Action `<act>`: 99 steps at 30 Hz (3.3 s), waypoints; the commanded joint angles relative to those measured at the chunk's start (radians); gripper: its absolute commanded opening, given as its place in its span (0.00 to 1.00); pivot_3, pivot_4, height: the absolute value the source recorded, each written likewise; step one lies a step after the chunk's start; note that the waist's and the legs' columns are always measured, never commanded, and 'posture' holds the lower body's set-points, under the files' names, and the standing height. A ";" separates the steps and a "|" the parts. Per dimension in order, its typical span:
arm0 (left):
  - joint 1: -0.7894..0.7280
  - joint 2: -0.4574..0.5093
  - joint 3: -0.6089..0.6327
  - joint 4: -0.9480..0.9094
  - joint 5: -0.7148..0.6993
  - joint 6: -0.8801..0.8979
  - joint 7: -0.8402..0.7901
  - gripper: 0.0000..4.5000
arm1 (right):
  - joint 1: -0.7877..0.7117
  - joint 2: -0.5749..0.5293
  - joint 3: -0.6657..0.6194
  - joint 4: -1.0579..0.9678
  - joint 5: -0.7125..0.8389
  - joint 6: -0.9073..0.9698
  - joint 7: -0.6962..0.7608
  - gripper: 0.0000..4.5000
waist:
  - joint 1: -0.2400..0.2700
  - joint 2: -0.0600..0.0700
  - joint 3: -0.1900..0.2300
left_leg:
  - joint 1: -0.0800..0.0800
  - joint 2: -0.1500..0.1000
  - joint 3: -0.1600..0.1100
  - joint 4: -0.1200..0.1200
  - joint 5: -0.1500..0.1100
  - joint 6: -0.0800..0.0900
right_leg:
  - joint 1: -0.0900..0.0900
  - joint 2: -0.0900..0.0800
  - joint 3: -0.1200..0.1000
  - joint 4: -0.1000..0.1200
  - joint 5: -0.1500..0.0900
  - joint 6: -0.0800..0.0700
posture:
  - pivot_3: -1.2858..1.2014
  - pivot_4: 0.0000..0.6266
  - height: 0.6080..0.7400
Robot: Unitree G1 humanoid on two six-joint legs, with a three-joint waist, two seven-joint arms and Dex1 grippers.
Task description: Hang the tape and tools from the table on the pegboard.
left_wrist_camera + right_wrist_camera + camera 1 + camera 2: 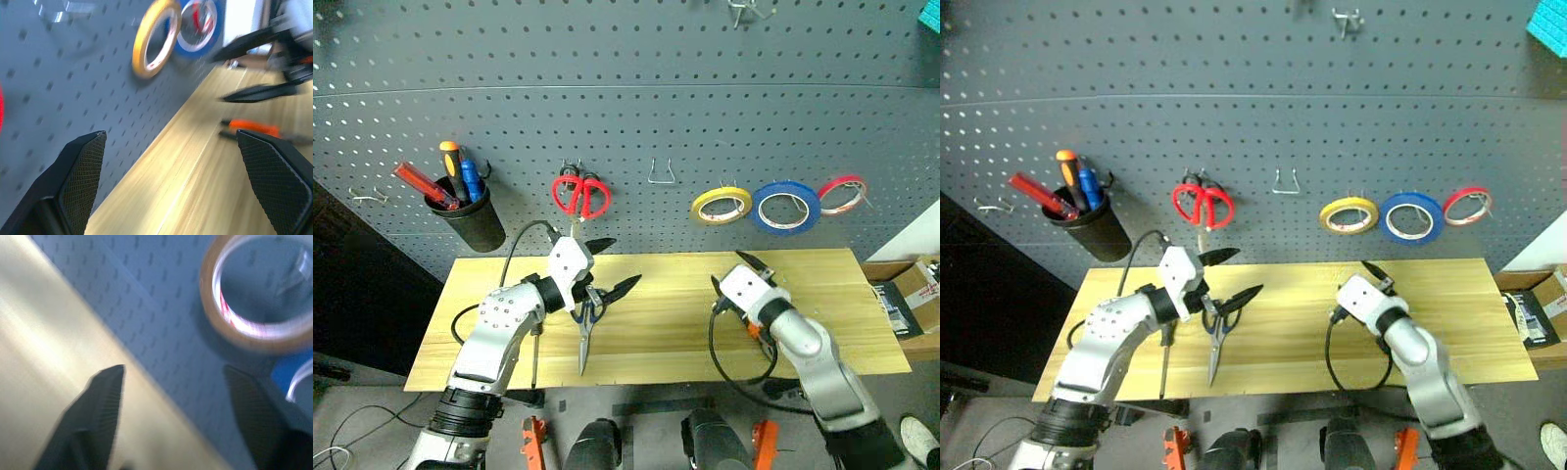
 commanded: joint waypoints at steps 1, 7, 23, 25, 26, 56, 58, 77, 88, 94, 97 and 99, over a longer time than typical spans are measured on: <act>-0.032 0.022 0.012 0.035 0.017 -0.064 -0.033 1.00 | 0.024 0.089 -0.073 -0.076 0.032 0.249 -0.026 1.00 | -0.004 0.000 0.000 | 0.000 0.000 0.000 0.000 0.000 0.000 | 0.000 0.000 0.000 0.001 0.000 0.000 | 0.46 0.30 1.00; -0.058 0.012 -0.008 0.076 0.037 -0.104 -0.054 1.00 | -0.076 0.127 -0.116 0.057 0.107 0.459 0.007 1.00 | -0.006 0.000 0.000 | 0.002 0.000 0.001 0.000 0.000 0.000 | 0.000 0.000 0.000 0.001 0.001 -0.001 | 0.46 0.30 1.00; -0.039 -0.009 -0.018 0.065 0.049 -0.110 -0.039 1.00 | -0.300 0.110 -0.240 0.484 0.287 0.552 -0.019 1.00 | -0.008 0.000 0.000 | 0.001 0.000 0.002 0.000 0.000 0.000 | -0.001 0.000 0.001 0.001 0.001 -0.001 | 0.46 0.28 1.00; -0.039 -0.010 -0.018 0.066 0.051 -0.110 -0.038 1.00 | -0.316 0.102 -0.245 0.517 0.301 0.549 -0.020 1.00 | -0.008 0.000 0.000 | 0.001 0.000 0.002 0.000 0.000 0.000 | -0.001 0.000 0.001 0.001 0.001 -0.001 | 0.46 0.28 1.00; -0.039 -0.010 -0.018 0.066 0.051 -0.111 -0.038 1.00 | -0.325 0.099 -0.251 0.534 0.310 0.551 -0.020 1.00 | -0.008 0.000 0.000 | 0.001 0.000 0.002 0.000 0.000 0.000 | -0.001 0.000 0.001 0.001 0.001 -0.001 | 0.46 0.28 1.00; 0.164 0.011 0.174 -0.105 -0.183 0.024 -0.015 1.00 | -0.347 0.226 -0.003 -0.160 0.331 0.403 -0.106 0.63 | -0.025 -0.005 -0.008 | -0.011 0.001 0.000 0.001 0.000 0.000 | -0.013 0.000 0.000 0.004 0.001 -0.001 | 0.48 0.26 1.00; 0.171 0.010 0.186 -0.128 -0.189 0.034 0.001 1.00 | -0.395 0.250 0.027 -0.181 0.318 0.293 -0.121 0.63 | -0.023 -0.005 -0.008 | -0.012 0.001 0.000 0.001 0.000 0.000 | -0.015 0.000 0.001 0.004 0.001 -0.001 | 0.48 0.26 1.00; 0.078 -0.031 0.157 -0.229 -0.196 0.124 0.087 1.00 | -0.883 0.380 0.015 0.440 0.220 -0.308 -0.335 0.63 | -0.006 -0.005 -0.009 | -0.013 0.000 0.003 0.000 0.004 -0.006 | -0.019 0.000 0.002 0.004 0.002 -0.003 | 0.50 0.25 1.00; 0.018 -0.079 0.183 -0.170 -0.167 0.140 0.221 1.00 | -0.796 0.386 0.036 0.625 0.163 -0.490 -0.396 0.63 | -0.001 -0.007 -0.010 | -0.012 0.000 0.003 0.002 0.004 -0.006 | -0.019 0.000 0.002 0.009 0.002 -0.003 | 0.50 0.26 1.00; -0.006 -0.087 0.185 -0.140 -0.155 0.118 0.239 1.00 | -0.776 0.398 0.025 0.647 0.156 -0.540 -0.428 0.63 | -0.002 -0.007 -0.010 | -0.011 0.000 0.003 0.002 0.004 -0.006 | -0.019 0.000 0.002 0.012 0.002 -0.003 | 0.50 0.26 1.00; -0.014 -0.088 0.190 -0.129 -0.149 0.111 0.244 1.00 | -0.798 0.407 0.011 0.652 0.158 -0.558 -0.448 0.63 | -0.002 -0.008 -0.010 | -0.011 0.000 0.003 0.002 0.004 -0.006 | -0.019 0.000 0.002 0.013 0.002 -0.003 | 0.50 0.26 1.00; -0.015 -0.088 0.192 -0.127 -0.148 0.109 0.242 1.00 | -0.815 0.411 0.007 0.659 0.158 -0.559 -0.453 0.63 | -0.002 -0.007 -0.010 | -0.010 0.000 0.003 0.002 0.004 -0.006 | -0.019 0.000 0.002 0.014 0.002 -0.003 | 0.50 0.26 1.00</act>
